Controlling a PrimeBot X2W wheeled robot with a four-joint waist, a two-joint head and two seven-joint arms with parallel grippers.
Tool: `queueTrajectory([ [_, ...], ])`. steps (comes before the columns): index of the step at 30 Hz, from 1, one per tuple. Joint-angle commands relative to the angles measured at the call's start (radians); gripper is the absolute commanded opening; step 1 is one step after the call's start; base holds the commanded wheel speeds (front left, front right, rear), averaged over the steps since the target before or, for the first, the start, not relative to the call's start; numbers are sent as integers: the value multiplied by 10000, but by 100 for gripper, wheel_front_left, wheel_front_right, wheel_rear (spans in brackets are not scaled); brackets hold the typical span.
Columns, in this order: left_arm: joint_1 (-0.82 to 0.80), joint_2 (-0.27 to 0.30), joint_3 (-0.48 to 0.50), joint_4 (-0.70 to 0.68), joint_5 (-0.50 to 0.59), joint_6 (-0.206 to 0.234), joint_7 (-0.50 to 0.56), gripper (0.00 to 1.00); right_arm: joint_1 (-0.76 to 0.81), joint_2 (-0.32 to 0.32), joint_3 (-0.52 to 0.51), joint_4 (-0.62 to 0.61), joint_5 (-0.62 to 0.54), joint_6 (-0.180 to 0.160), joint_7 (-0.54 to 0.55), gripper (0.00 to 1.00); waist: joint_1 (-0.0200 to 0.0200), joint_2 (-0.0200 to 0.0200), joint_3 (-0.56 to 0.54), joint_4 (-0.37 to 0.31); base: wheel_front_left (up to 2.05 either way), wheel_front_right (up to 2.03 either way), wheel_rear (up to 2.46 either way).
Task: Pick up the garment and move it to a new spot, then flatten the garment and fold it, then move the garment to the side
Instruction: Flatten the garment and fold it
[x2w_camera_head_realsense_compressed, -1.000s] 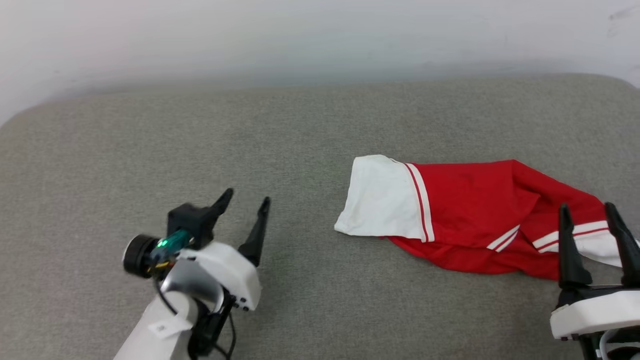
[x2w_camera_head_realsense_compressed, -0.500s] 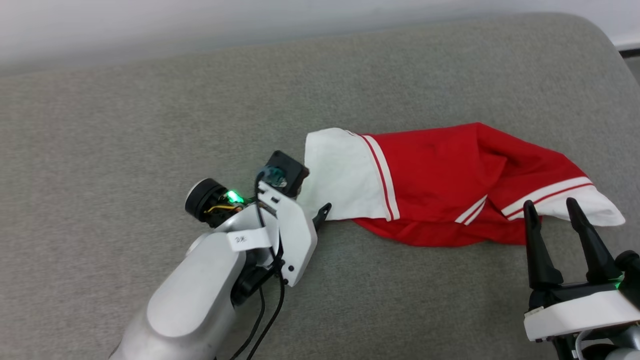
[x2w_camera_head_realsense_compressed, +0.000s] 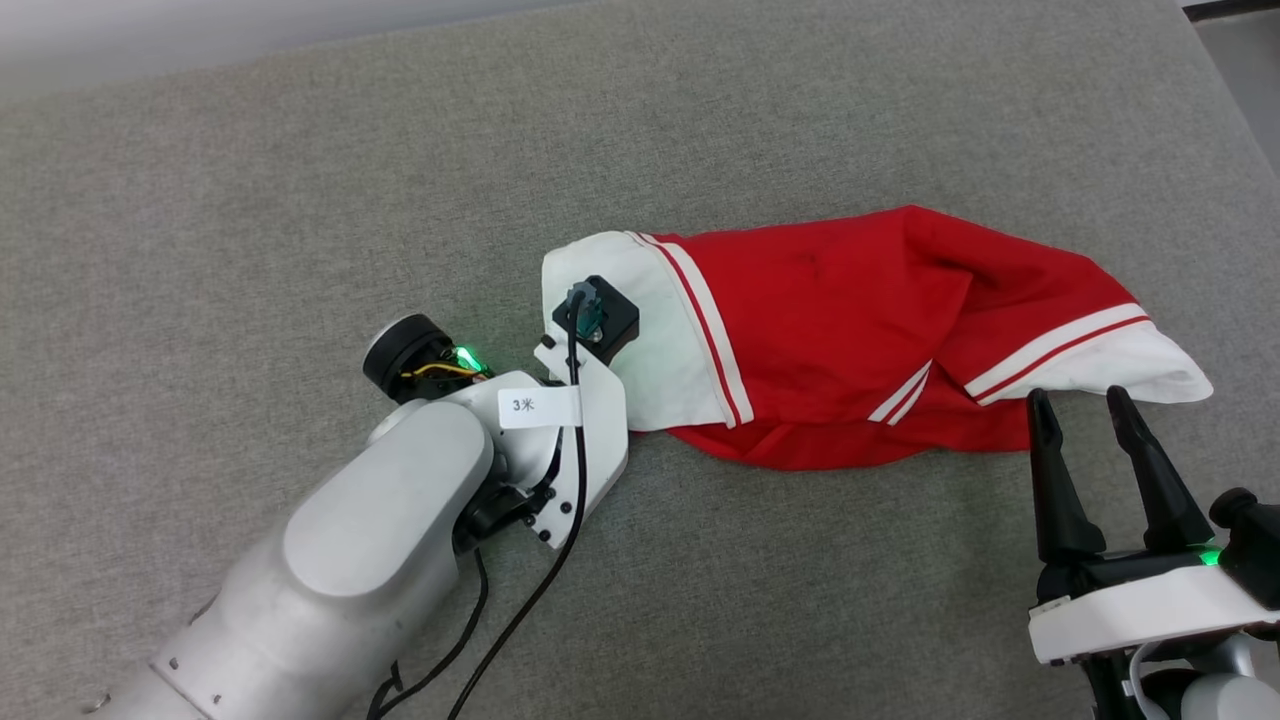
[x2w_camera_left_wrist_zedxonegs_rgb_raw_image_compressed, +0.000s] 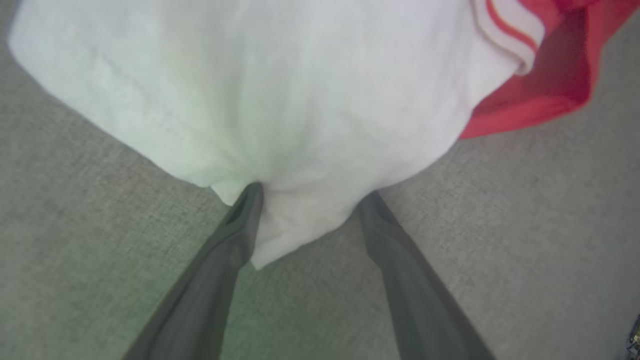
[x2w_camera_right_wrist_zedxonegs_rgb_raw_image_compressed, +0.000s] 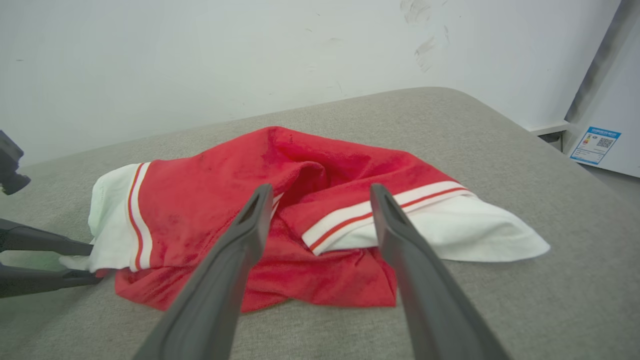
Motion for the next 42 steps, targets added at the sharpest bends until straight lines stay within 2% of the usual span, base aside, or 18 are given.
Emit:
queueTrajectory([
  [1,584,208,-532,449,-161,-28,175,0,-172,24,-31,88,92,-11,-68,100,0,0,14,-16,0,0,0],
  [6,346,515,-364,236,-87,6,-920,0,-134,25,-136,195,186,-9,-138,100,0,0,-234,131,0,0,0],
  [10,380,845,104,-399,86,398,-2091,0,17,23,-309,173,168,-9,-24,100,0,0,-638,379,0,0,0],
  [21,1863,2386,1532,-3330,-117,2111,-3309,0,364,22,-831,-238,2,-11,420,100,0,0,-1486,1509,0,0,0],
  [26,3130,2979,2296,-4143,-627,3080,-3560,0,523,22,-1016,-396,-86,-9,677,100,0,0,-1742,1846,0,0,0],
  [27,3130,2979,2296,-4143,-627,3080,-3560,0,523,22,-1016,-396,-86,-9,677,100,0,0,-1742,1846,0,0,0],
  [30,4220,3156,2729,-4334,-1064,3654,-3831,0,596,22,-1123,-467,-96,-9,809,100,0,0,-1841,1962,0,0,0],
  [32,4943,3086,2904,-4349,-1362,3929,-4119,0,665,24,-1216,-461,-104,-9,921,100,0,0,-1857,2035,0,0,0],
  [35,5805,2787,3000,-4164,-1724,4098,-4637,0,670,22,-1345,-404,-80,-11,1089,100,0,0,-1875,2114,0,0,0],
  [41,6397,1888,2989,-3363,-2031,3795,-5978,0,610,22,-1537,-171,-181,-9,1404,100,0,0,-1934,2226,0,0,0],
  [42,6354,1768,3012,-3269,-2001,3761,-6226,29,614,22,-1573,-154,-192,-11,1469,100,0,0,-1944,2249,0,0,0],
])
